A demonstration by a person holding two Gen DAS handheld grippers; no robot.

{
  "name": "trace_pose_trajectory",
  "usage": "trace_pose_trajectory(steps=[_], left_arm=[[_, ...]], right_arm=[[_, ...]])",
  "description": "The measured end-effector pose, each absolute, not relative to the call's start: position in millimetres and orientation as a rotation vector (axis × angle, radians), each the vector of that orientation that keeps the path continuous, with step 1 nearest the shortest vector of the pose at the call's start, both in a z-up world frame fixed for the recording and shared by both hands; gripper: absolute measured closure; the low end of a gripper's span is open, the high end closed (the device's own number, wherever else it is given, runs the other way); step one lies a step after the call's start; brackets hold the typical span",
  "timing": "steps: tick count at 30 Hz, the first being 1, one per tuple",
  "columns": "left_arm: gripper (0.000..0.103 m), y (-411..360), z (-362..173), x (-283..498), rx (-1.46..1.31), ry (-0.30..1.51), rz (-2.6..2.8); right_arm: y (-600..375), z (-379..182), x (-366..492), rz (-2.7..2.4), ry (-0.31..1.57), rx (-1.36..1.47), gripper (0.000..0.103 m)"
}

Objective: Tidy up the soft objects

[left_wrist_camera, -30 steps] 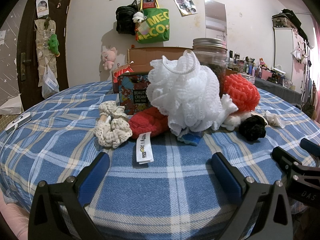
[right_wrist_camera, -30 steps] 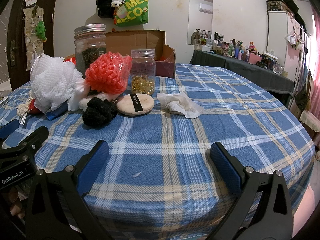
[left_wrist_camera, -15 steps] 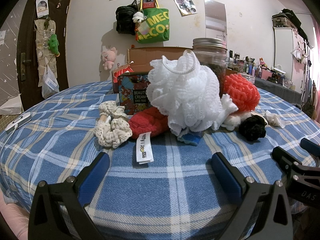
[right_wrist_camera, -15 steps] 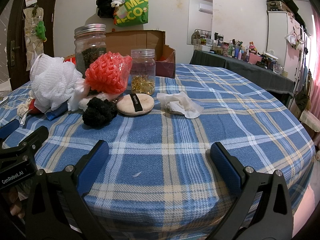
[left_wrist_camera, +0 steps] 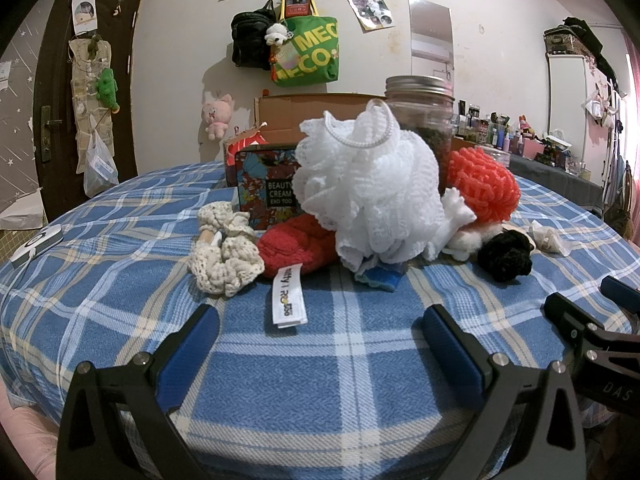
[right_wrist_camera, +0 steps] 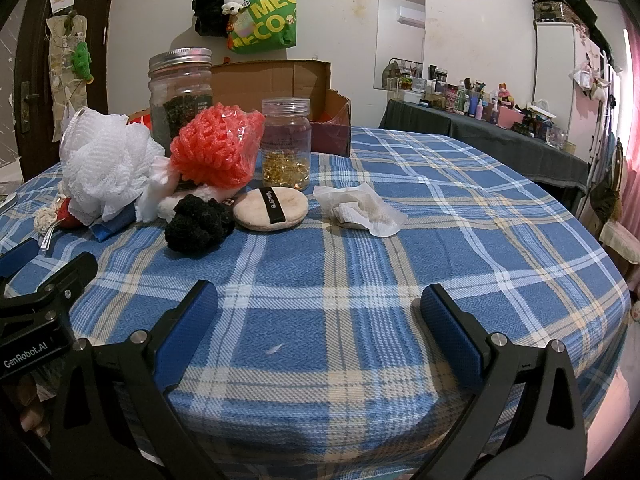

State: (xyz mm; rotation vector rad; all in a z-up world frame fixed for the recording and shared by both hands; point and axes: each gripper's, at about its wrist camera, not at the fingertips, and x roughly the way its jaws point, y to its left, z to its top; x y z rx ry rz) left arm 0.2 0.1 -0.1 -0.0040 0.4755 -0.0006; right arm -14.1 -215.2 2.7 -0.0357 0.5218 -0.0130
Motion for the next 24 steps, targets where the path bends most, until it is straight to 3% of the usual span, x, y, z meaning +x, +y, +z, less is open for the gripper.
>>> trace_pose_trajectory(steps=[24], left_arm=[[0.0,5.2,5.7,5.2,-0.002,0.511,-0.031]], right_arm=[[-217.6,8.6,-8.9,0.01,0.558,-0.03,0.0]])
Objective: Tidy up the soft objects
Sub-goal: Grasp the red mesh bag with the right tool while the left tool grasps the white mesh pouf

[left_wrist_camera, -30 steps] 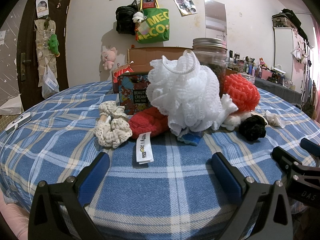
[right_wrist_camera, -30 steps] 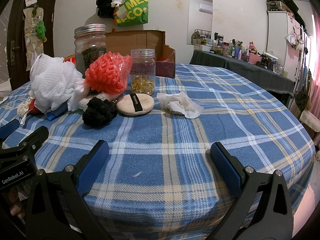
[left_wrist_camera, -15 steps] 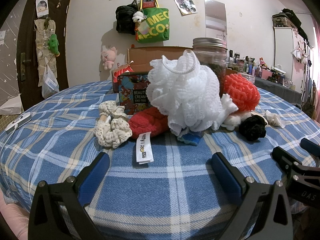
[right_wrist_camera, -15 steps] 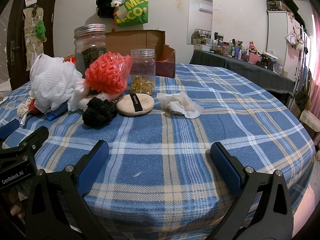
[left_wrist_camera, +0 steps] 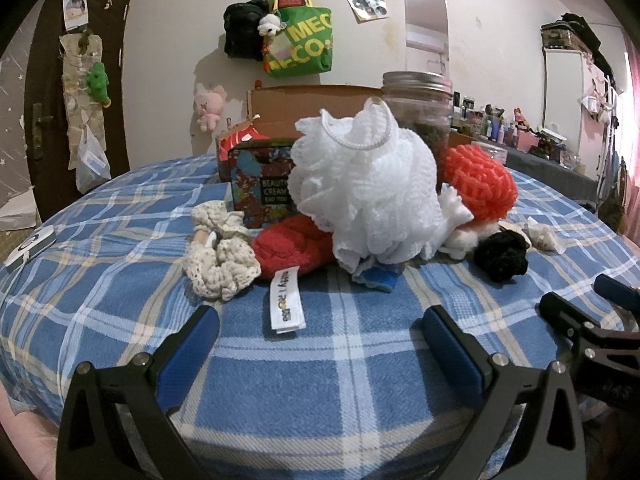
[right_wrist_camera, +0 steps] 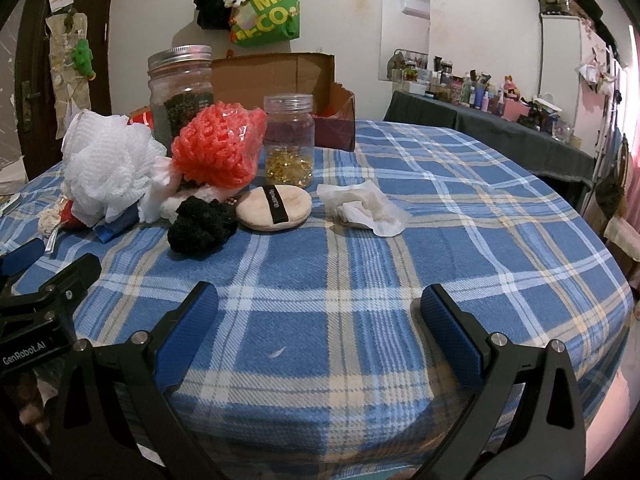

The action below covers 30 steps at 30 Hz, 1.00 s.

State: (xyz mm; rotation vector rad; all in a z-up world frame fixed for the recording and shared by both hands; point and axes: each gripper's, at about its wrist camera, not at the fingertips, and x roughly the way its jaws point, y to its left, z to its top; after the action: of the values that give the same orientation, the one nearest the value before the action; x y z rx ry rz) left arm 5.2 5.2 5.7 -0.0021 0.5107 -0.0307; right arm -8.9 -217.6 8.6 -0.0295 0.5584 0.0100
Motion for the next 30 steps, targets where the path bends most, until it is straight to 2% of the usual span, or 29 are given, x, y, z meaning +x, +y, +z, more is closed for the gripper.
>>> trace_pose_trajectory(steps=[19,30], left_arm=[[0.0,7.5,45.4,13.1,0.0,0.48,-0.068],[0.0,11.5,73.4,35.5,-0.007,0.464,-0.135]], right_arm=[[-219.5,52.5,-1.1,0.054,0.485,-0.012,0.0],[-211.0,81.6,36.4,0.208,0.489,-0.001,0.0]])
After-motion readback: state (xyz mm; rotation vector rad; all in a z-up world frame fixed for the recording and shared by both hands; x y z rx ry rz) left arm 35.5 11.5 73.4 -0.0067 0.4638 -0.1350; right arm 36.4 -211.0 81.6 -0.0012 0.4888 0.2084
